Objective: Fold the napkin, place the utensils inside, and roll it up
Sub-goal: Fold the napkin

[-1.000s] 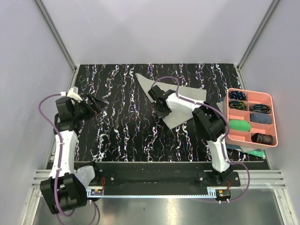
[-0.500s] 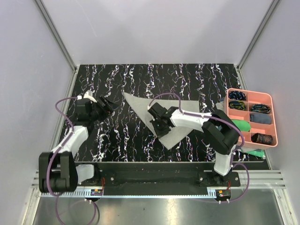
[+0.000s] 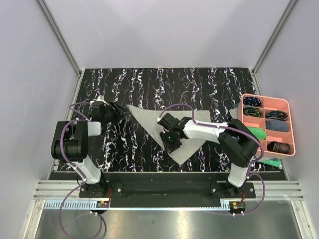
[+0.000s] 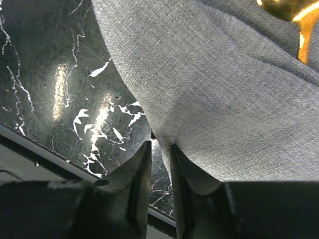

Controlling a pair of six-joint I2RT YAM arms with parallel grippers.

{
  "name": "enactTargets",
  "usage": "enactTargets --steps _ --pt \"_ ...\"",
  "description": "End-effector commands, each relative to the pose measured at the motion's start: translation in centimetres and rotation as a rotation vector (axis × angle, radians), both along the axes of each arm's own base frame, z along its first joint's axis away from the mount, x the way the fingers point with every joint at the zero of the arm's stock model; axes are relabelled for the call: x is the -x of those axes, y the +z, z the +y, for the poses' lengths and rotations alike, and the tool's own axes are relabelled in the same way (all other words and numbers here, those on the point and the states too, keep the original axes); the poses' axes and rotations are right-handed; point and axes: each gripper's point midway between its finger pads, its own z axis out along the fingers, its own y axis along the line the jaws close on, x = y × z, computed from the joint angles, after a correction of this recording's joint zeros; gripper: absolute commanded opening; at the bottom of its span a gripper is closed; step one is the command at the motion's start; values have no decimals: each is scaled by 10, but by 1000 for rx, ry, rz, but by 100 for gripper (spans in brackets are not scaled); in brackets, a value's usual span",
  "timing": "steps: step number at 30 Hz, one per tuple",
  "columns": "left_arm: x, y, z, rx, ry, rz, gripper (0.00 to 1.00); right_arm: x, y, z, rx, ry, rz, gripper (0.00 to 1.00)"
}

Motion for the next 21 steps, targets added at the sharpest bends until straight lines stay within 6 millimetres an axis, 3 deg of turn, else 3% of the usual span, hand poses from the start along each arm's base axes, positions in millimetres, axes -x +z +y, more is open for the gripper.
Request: enactTargets --steps 1,10,15,21 --pt "-36 21 -4 2 -4 -134 56 6 20 12 -72 23 2 33" --pt "-61 0 2 -14 41 -110 47 6 38 23 -147 29 -9 44" --pt "-65 -10 4 -22 53 -80 47 5 47 27 -173 40 -22 47" --pt "-69 -20 1 -1 41 -62 46 5 43 27 -167 41 -18 47"
